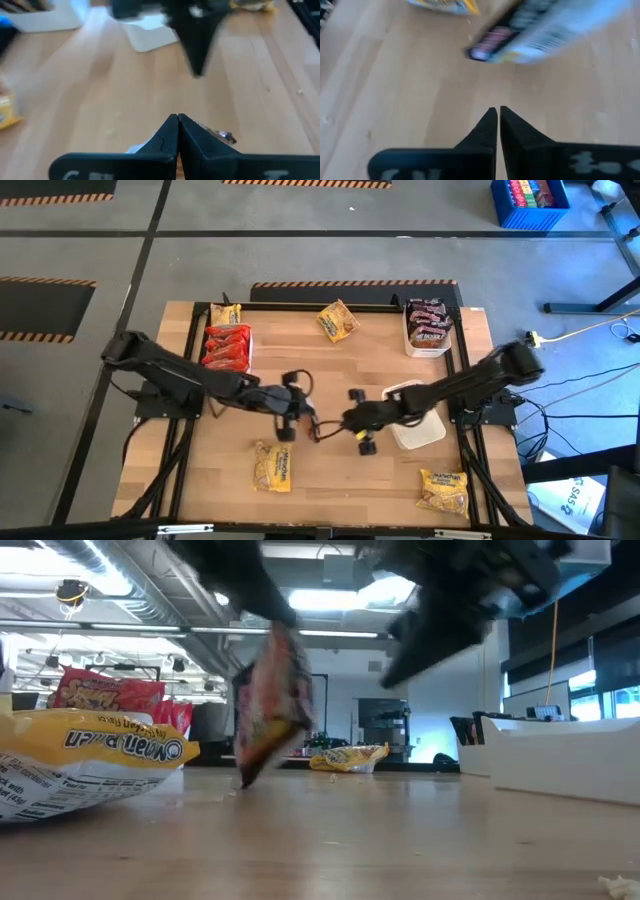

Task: Sort Maruchan noodles
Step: Put the black noodle into the top right white bin

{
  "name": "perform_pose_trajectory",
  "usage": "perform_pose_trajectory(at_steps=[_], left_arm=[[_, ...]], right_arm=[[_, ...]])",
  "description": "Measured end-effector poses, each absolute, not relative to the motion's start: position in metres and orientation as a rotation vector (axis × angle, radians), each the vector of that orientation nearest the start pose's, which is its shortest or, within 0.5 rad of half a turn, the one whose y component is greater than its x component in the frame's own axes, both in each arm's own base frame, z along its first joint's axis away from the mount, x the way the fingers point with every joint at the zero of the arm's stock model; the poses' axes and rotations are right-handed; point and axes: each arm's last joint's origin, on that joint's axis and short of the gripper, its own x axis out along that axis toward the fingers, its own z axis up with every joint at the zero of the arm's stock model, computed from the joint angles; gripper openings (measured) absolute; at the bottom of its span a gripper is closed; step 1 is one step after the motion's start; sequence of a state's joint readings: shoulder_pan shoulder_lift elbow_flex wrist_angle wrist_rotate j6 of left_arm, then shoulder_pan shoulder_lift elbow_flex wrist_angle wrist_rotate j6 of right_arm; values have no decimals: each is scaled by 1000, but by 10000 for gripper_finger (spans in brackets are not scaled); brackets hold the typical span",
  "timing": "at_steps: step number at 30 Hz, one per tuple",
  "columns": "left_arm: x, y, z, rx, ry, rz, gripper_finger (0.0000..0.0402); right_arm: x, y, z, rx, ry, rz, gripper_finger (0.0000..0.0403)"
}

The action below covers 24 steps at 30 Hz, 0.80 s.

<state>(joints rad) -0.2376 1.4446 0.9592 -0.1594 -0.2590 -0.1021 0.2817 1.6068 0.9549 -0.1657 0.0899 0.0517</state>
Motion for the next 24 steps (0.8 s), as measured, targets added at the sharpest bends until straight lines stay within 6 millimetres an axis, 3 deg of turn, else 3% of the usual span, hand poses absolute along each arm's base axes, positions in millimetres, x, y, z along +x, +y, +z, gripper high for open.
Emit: perform_pose_trajectory(at_steps=[4,10,16,21,24], left_arm=[[326,-68,219,40,614,21,0],[350,-75,194,77,531,-8,21],[358,-79,201,62,542,4,97],[345,-91,223,55,619,-17,141],[332,-99,221,39,717,-20,146]], right_arm=[[287,80,186,-1,745,110,3],[283,78,169,82,716,67,14],[287,78,175,68,698,36,95],[293,78,185,44,680,-29,184],[296,77,190,8,661,-61,226]])
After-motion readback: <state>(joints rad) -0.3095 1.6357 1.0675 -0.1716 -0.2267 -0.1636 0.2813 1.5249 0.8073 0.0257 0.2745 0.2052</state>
